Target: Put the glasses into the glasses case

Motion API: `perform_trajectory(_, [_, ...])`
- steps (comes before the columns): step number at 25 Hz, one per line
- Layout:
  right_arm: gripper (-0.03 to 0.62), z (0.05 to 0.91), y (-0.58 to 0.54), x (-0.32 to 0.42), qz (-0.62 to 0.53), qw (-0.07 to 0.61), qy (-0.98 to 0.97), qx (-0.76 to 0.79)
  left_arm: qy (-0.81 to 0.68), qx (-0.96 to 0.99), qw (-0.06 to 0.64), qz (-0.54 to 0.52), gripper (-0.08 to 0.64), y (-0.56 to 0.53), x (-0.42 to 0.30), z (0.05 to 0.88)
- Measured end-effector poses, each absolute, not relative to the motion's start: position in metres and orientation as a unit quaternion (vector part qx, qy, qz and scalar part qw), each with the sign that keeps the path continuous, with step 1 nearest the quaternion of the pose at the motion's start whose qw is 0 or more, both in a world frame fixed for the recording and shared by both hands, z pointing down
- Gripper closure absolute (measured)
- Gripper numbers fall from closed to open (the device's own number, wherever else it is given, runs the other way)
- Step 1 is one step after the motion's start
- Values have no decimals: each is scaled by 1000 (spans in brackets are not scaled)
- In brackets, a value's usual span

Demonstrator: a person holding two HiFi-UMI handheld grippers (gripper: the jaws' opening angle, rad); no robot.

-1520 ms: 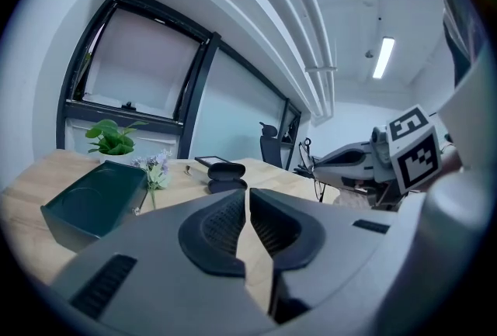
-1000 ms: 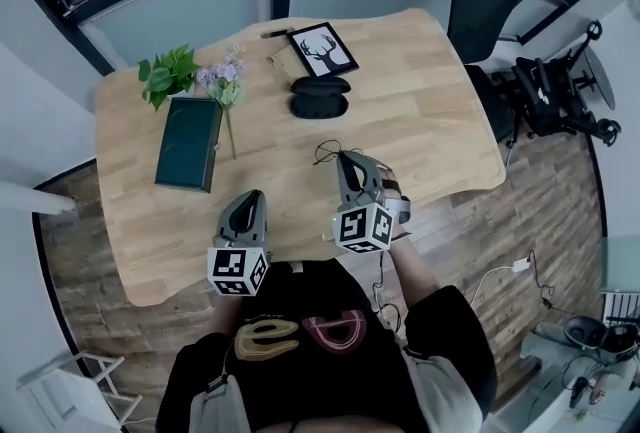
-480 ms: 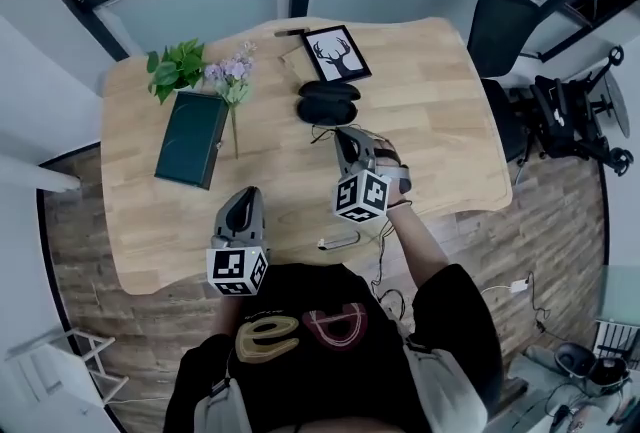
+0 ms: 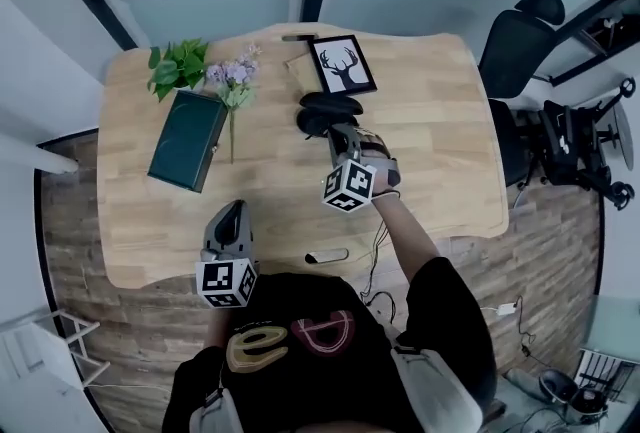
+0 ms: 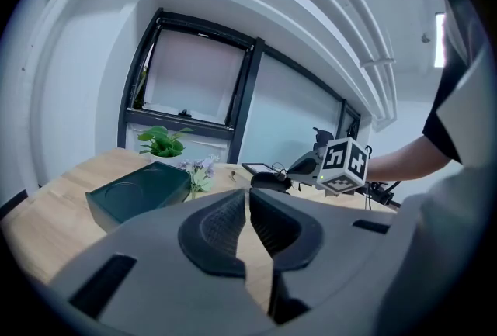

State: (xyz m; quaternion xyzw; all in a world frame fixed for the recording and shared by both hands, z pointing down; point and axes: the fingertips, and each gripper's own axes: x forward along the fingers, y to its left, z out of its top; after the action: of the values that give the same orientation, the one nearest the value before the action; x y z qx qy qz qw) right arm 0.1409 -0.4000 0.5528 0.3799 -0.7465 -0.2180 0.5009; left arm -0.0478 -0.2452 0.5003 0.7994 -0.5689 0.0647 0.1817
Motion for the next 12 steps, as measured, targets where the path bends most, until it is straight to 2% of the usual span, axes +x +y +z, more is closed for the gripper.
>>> perform_trajectory(12, [581,606,-430,141,-210,550,-741,323,-579,795,171,60,529,-258,-41,493])
